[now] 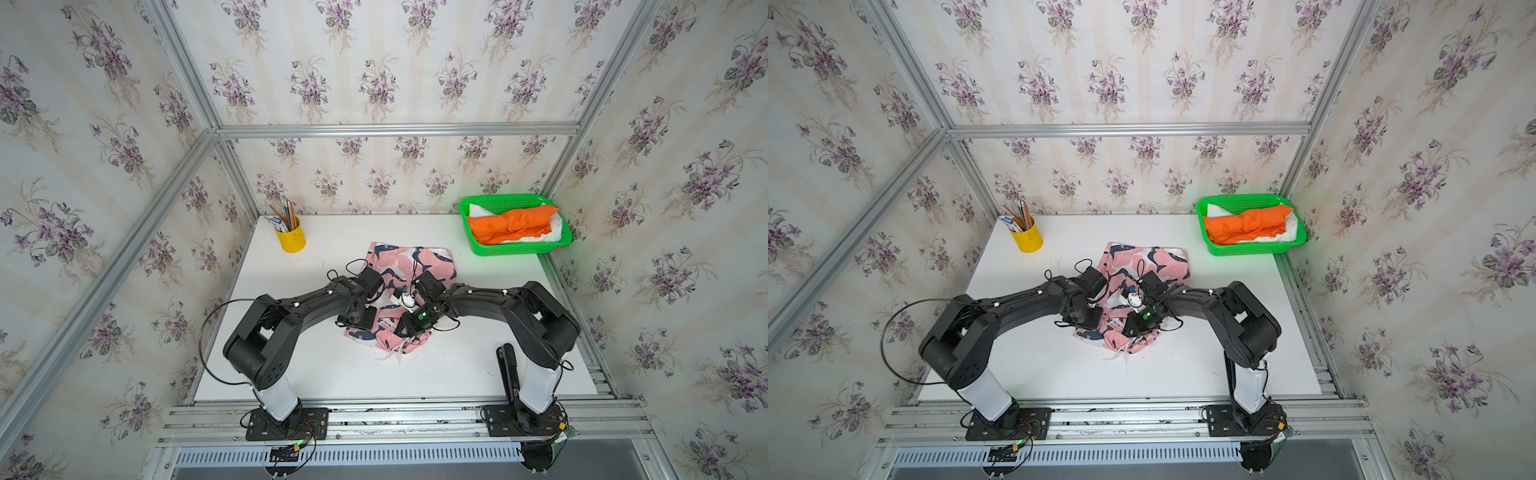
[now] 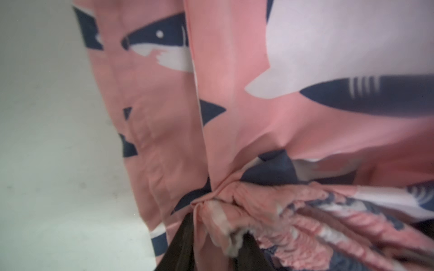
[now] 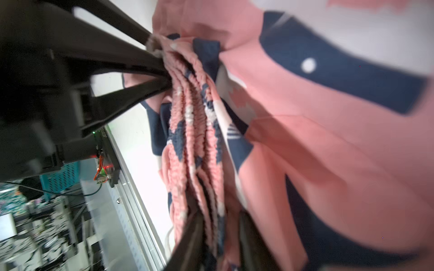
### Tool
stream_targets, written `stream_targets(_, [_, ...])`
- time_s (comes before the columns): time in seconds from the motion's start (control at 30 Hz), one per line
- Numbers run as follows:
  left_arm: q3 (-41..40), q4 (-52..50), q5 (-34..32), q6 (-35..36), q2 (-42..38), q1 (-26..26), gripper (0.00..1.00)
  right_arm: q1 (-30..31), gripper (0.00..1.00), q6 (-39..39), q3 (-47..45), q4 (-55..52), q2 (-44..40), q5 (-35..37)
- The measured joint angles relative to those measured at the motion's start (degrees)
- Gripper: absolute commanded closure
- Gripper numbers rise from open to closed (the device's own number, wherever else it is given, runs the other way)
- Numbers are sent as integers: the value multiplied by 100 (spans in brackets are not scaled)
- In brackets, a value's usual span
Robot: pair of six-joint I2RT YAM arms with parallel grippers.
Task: Roll up the shorts
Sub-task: Roll the shorts at the center of the board.
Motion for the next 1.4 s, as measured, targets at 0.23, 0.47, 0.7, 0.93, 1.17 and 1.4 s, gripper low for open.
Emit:
stream_targets(0.23, [-94,179,275,-2,-2,33,68,549,45,-498,13,-225,-1167,1659])
stream_targets(0.47, [-188,367,551,0,-136,39,63,1244,47,-1032,74,-81,-586,2194])
stream_targets(0.7, [-483,367,721,-87,-581,109,47,949,98,-1016,-131,256,-52,2590])
stream_targets(0.93, [-990,470,861,-625,-1272,306,20,564,100,-883,-289,966,170,1849])
stream_targets(1.17, [-1471,1410,1567,-1482,-1220,409,17,503,100,-986,-476,1303,170,1364])
stream_targets(1.4, [-1314,1241,1250,-1788,-1130,590,16,511,100,-1025,-584,1145,-15,1266])
